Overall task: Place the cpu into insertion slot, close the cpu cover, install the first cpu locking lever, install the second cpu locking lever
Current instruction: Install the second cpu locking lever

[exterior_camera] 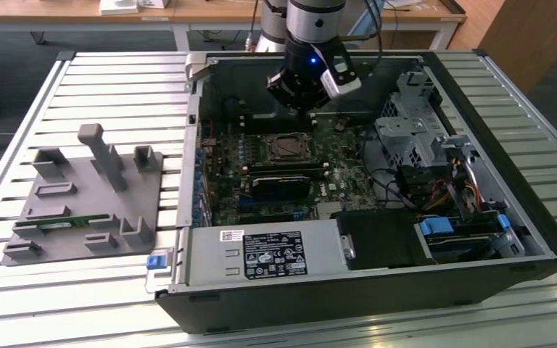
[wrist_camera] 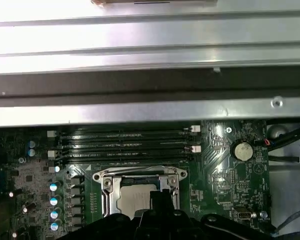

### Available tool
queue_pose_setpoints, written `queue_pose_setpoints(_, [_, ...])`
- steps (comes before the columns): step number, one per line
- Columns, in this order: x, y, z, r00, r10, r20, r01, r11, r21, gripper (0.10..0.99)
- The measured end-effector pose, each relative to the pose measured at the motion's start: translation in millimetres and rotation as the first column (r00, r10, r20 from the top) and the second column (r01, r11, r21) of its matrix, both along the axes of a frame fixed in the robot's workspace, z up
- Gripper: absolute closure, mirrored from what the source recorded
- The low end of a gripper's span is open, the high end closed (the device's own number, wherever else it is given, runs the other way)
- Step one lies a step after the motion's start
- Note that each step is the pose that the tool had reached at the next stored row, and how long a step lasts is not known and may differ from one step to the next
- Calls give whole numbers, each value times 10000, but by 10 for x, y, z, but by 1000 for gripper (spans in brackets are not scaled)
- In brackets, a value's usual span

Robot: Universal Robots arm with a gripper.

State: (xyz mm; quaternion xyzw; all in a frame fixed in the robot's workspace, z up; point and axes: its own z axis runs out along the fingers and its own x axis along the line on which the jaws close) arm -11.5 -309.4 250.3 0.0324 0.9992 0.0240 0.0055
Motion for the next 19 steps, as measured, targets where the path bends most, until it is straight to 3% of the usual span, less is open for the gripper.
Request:
queue_pose_setpoints(9, [0, -288, -1, 10000, 0, 0, 0, 10000, 46, 980])
queue_pose_setpoints(11, [2, -315, -4, 10000, 1, -35, -1, 9999, 129, 980])
queue_pose_setpoints(13, [6, -325, -11, 9999, 1, -131, 1, 9998, 224, 980])
queue_pose_setpoints(19, [6, -394, -41, 9999, 1, -140, 2, 9997, 261, 980])
